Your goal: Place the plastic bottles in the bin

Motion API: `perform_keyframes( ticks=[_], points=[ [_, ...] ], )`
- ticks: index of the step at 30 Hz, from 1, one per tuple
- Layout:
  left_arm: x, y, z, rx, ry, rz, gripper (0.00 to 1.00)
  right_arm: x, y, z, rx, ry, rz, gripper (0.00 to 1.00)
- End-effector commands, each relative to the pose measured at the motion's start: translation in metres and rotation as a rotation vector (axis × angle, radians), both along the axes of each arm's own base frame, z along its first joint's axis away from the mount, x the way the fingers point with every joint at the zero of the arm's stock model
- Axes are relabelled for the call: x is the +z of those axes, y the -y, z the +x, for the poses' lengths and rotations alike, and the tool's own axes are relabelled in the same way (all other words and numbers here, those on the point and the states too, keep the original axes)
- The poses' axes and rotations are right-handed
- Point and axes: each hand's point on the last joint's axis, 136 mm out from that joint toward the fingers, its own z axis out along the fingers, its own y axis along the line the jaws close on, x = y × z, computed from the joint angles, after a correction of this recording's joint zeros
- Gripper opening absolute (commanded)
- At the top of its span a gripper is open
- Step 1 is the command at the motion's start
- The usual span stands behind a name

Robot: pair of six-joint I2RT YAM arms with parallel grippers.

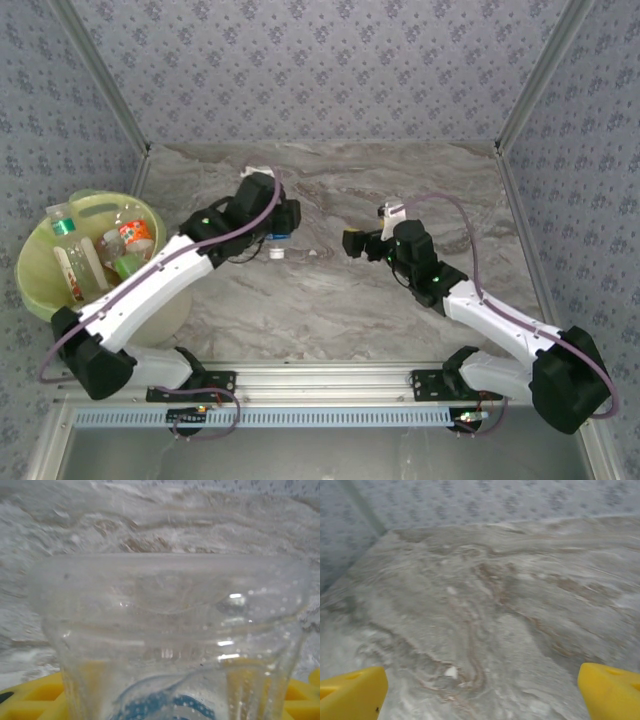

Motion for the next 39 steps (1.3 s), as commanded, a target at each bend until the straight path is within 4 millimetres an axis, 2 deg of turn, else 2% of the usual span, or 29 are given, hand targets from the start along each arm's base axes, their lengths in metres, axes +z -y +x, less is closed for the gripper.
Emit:
perform_keyframes(
  ticks=[1, 6, 12, 16, 19, 21, 29, 31, 34, 39],
  points=[
    [0.035, -0.038, -0.008, 0.038, 0.061, 0.048, 0.62, 0.03, -0.037, -0.015, 0.213, 0.129, 0.004, 1.0],
    [0.074, -0.068, -0.024, 0.073, 0.123, 0.037, 0.61, 0.051, -0.068, -0.026, 0.343, 0.214, 0.012, 1.0],
    [0.12, -0.135, -0.045, 0.258, 0.235, 0.179, 0.58, 0.072, -0.097, -0.035, 0.442, 0.309, -0.012, 1.0],
    [0.146, -0.193, -0.063, 0.455, 0.287, 0.329, 0.57, 0.076, -0.107, -0.031, 0.461, 0.307, -0.024, 1.0],
    [0.154, -0.246, -0.081, 0.649, 0.279, 0.454, 0.56, 0.075, -0.109, -0.028, 0.455, 0.298, -0.028, 1.0],
    [0.151, -0.276, -0.093, 0.755, 0.244, 0.474, 0.55, 0.071, -0.108, -0.022, 0.432, 0.286, -0.039, 1.0],
    [0.122, -0.346, -0.131, 1.063, 0.115, 0.507, 0.57, 0.066, -0.104, -0.014, 0.398, 0.266, -0.06, 1.0],
    [0.112, -0.359, -0.14, 1.146, 0.103, 0.471, 0.57, 0.066, -0.104, -0.012, 0.395, 0.263, -0.059, 1.0],
    [0.087, -0.367, -0.143, 1.201, 0.054, 0.352, 0.56, 0.065, -0.106, -0.012, 0.411, 0.256, -0.066, 1.0],
    [0.053, -0.366, -0.14, 1.237, 0.008, 0.163, 0.63, 0.062, -0.106, -0.012, 0.427, 0.247, -0.083, 1.0]
  ],
)
